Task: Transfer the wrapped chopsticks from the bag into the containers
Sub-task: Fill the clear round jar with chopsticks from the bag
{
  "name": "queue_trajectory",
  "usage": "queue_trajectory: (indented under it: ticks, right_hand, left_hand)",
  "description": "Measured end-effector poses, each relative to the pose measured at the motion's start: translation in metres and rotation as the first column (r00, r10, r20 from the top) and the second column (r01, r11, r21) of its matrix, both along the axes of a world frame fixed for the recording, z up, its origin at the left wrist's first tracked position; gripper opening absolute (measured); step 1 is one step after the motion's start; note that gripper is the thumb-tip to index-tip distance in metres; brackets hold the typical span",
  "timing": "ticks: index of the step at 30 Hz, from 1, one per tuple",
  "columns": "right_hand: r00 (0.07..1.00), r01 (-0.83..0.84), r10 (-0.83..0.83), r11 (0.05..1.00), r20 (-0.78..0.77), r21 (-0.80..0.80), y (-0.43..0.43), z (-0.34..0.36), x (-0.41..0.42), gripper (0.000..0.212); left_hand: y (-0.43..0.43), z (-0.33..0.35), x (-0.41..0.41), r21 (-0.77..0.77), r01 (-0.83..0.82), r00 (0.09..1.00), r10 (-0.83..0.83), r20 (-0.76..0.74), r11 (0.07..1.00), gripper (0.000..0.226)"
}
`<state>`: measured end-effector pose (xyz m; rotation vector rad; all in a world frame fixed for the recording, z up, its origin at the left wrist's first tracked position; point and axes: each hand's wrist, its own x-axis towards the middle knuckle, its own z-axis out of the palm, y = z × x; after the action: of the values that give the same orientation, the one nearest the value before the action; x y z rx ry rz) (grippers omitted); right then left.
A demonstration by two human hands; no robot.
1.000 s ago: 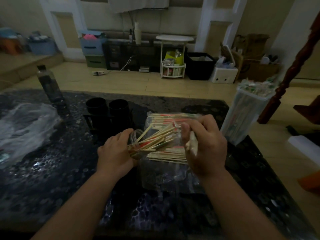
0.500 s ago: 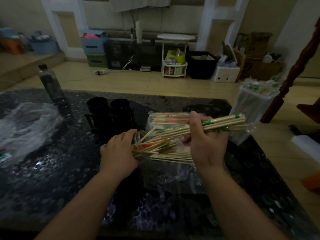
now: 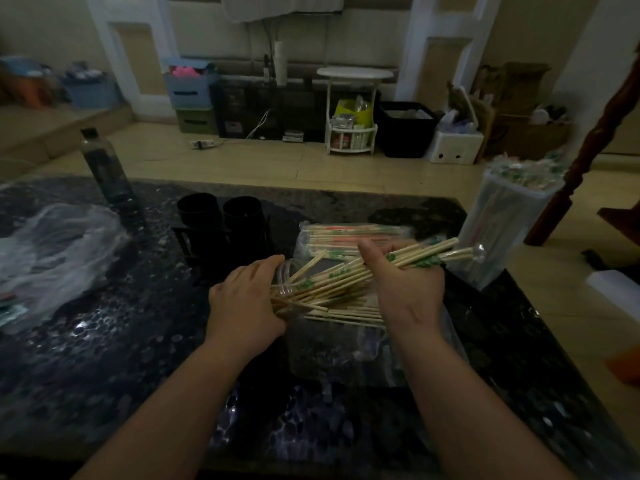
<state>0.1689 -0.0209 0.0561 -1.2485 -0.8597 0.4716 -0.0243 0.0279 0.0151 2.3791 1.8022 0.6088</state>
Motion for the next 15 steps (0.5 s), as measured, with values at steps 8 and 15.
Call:
queue_trajectory:
  ticks: [8,15]
  right_hand:
    - [0.978,-0.175,0.170,0.984,-0.124,-0.035,0.004,-0.013,-0.012,0.029]
    - [0.993,-0.059,0.073,0.987,0.090,-0.151,0.006,-0.021,-0.012,0.016]
  left_hand:
    - [0.000,0.000,0.003,0.010,0.013,1.000,-0.013,0.024,1.000,0.094]
    - [-0.001,0.002,0.001,-0.030,0.011,1.000,-0.011,0.000,1.000,0.098]
